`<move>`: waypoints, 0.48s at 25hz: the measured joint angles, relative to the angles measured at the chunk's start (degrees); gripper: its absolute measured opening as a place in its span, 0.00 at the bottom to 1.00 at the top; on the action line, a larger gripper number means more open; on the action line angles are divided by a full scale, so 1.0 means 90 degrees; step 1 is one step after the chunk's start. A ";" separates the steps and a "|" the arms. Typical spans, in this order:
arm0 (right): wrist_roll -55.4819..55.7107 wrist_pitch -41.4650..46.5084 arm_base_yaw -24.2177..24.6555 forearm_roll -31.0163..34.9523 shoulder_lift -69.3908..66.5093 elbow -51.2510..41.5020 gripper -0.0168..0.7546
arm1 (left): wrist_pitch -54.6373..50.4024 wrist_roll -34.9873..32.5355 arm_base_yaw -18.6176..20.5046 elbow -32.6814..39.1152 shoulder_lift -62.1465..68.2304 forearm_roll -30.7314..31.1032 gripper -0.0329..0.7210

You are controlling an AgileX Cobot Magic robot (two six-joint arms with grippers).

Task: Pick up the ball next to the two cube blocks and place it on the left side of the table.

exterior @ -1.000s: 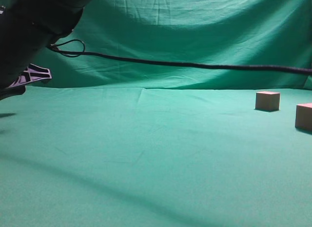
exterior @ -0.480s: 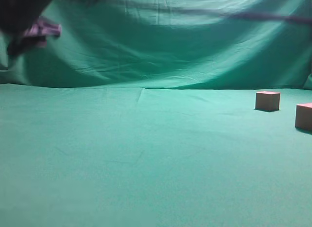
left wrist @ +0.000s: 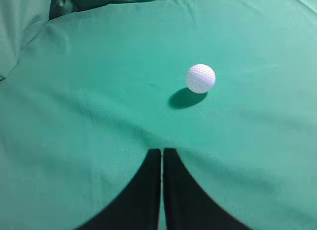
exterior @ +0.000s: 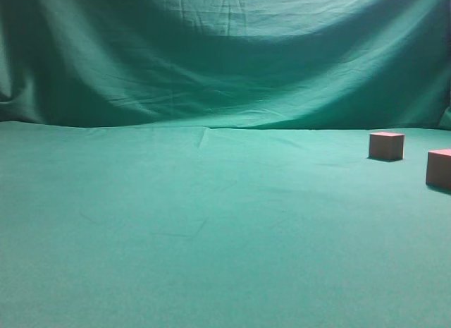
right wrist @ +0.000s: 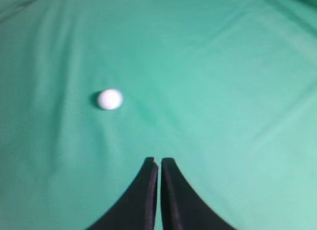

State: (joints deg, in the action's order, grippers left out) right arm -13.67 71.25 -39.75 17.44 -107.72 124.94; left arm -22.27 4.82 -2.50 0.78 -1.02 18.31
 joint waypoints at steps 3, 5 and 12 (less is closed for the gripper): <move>0.0618 0.0093 0.0124 -0.0890 0.0691 -0.0129 0.02 | 0.0000 0.0000 0.0000 0.0000 0.0000 0.0000 0.04; 0.0826 0.0110 0.0137 -0.1308 0.1231 -0.0438 0.02 | 0.0000 0.0000 0.0000 0.0000 0.0000 0.0000 0.04; 0.1149 -0.0225 0.0137 -0.1550 0.3549 -0.3167 0.02 | 0.0000 0.0000 0.0000 0.0000 0.0000 0.0000 0.04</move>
State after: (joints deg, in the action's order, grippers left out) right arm -3.33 69.22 -38.52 3.49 -75.77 96.43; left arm -22.27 4.82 -2.50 0.78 -1.02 18.31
